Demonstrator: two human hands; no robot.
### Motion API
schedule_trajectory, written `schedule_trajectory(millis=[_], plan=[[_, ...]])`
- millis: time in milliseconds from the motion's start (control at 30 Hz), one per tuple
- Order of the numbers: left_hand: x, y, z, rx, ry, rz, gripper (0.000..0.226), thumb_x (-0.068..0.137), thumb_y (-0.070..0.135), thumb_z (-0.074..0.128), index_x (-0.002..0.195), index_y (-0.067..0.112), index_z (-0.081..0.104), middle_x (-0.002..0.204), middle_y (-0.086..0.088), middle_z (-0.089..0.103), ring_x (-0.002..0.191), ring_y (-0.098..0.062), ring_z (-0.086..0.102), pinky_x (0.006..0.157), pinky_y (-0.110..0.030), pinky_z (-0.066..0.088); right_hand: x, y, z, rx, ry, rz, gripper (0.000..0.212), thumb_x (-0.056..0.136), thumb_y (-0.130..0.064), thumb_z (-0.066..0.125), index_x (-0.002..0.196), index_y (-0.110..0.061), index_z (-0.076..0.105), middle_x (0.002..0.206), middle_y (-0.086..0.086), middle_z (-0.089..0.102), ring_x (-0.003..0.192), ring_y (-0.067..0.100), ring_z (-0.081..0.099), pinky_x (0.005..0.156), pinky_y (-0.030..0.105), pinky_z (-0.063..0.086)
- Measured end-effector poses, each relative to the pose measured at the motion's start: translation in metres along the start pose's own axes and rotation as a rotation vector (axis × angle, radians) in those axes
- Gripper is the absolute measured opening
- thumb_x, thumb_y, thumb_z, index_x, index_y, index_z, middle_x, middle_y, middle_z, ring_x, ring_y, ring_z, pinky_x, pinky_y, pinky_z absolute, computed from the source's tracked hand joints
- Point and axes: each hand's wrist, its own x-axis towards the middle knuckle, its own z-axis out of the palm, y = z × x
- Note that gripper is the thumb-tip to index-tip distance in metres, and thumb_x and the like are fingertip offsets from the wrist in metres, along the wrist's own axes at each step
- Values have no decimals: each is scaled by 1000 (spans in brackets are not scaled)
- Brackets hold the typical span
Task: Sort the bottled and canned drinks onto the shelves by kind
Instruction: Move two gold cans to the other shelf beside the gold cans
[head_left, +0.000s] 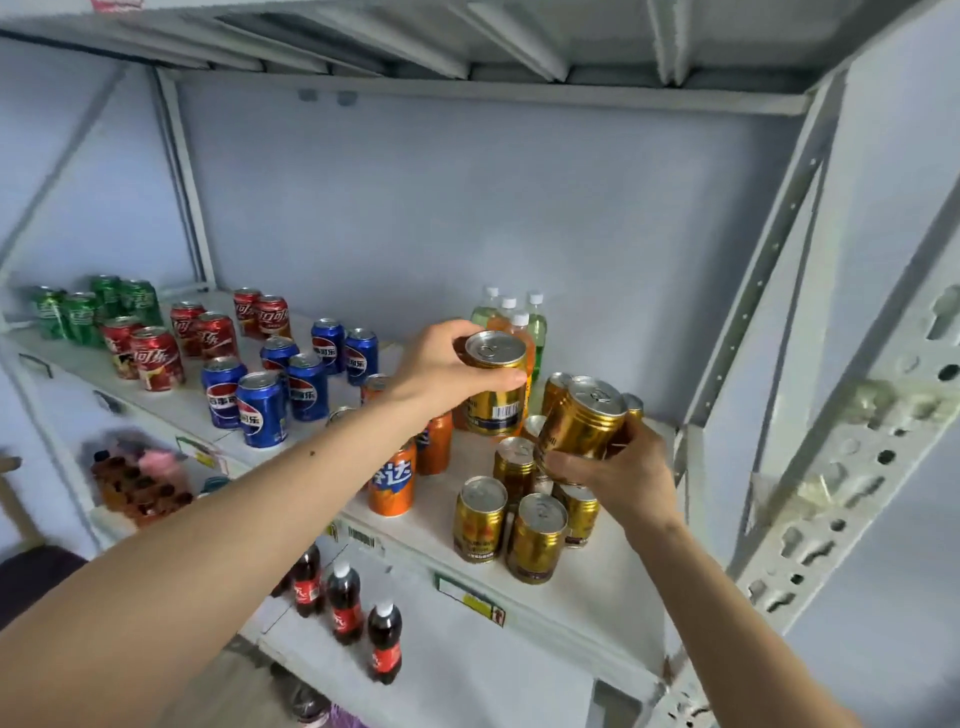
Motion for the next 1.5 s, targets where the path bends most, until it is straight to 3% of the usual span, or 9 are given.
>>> schedule_trajectory(millis=[167, 267, 400, 567, 767, 1067, 1233, 1400, 1500], plan=[[64, -6, 25, -55, -23, 42, 85, 40, 59, 85, 115, 23, 65, 111, 6, 69, 103, -15, 63, 91, -39, 54, 57, 3, 0, 1, 158, 71, 58, 48, -28, 95, 98, -25, 64, 88, -9, 70, 82, 9, 67, 76, 31, 56], [100, -13, 41, -41, -86, 101, 66, 61, 44, 87, 117, 19, 64, 112, 6, 67, 103, -14, 62, 79, -25, 52, 90, 7, -1, -14, 238, 112, 68, 51, -27, 94, 111, -15, 64, 95, -3, 70, 89, 17, 66, 78, 34, 56], [132, -19, 63, -45, -194, 153, 74, 70, 40, 83, 134, 19, 53, 120, 10, 56, 106, -8, 53, 70, -11, 39, 121, 13, -3, 11, 295, 156, 64, 58, -25, 93, 114, -14, 62, 96, -1, 64, 91, 18, 60, 67, 23, 46], [165, -28, 102, 2, -331, 158, 68, 73, 37, 82, 130, 18, 52, 123, 2, 59, 113, -17, 56, 89, -30, 50, 154, 32, 0, 64, 353, 227, 69, 58, -24, 93, 118, -15, 60, 104, 0, 67, 96, 19, 63, 80, 34, 51], [195, -47, 147, 86, -403, 110, 70, 76, 36, 80, 133, 14, 46, 127, -5, 57, 115, -22, 54, 90, -31, 47, 182, 67, 1, 139, 351, 331, 75, 56, -6, 92, 121, -15, 55, 103, 2, 68, 90, 17, 65, 78, 33, 53], [217, -91, 194, 211, -488, 11, 73, 74, 40, 80, 131, 11, 44, 126, -9, 55, 115, -25, 54, 80, -27, 46, 202, 124, 7, 181, 322, 463, 70, 64, -7, 87, 122, -16, 49, 102, 2, 63, 88, 17, 60, 66, 26, 47], [217, -107, 206, 284, -513, -19, 78, 73, 41, 81, 134, 12, 42, 133, -11, 49, 120, -25, 51, 90, -31, 51, 206, 148, 16, 215, 359, 509, 75, 65, -18, 85, 127, -22, 43, 114, 7, 60, 102, 26, 58, 90, 46, 52], [217, -114, 212, 304, -501, -5, 80, 71, 37, 84, 135, 10, 45, 136, -10, 51, 123, -25, 51, 96, -33, 50, 204, 162, 17, 173, 334, 541, 71, 64, -23, 86, 122, -22, 46, 114, 8, 61, 100, 25, 59, 69, 32, 48], [218, -118, 213, 346, -513, -17, 82, 69, 35, 86, 136, 7, 46, 135, -10, 53, 122, -25, 53, 96, -32, 48, 202, 168, 18, 111, 293, 568, 71, 61, -20, 88, 119, -22, 47, 111, 6, 62, 100, 26, 61, 72, 35, 53]])
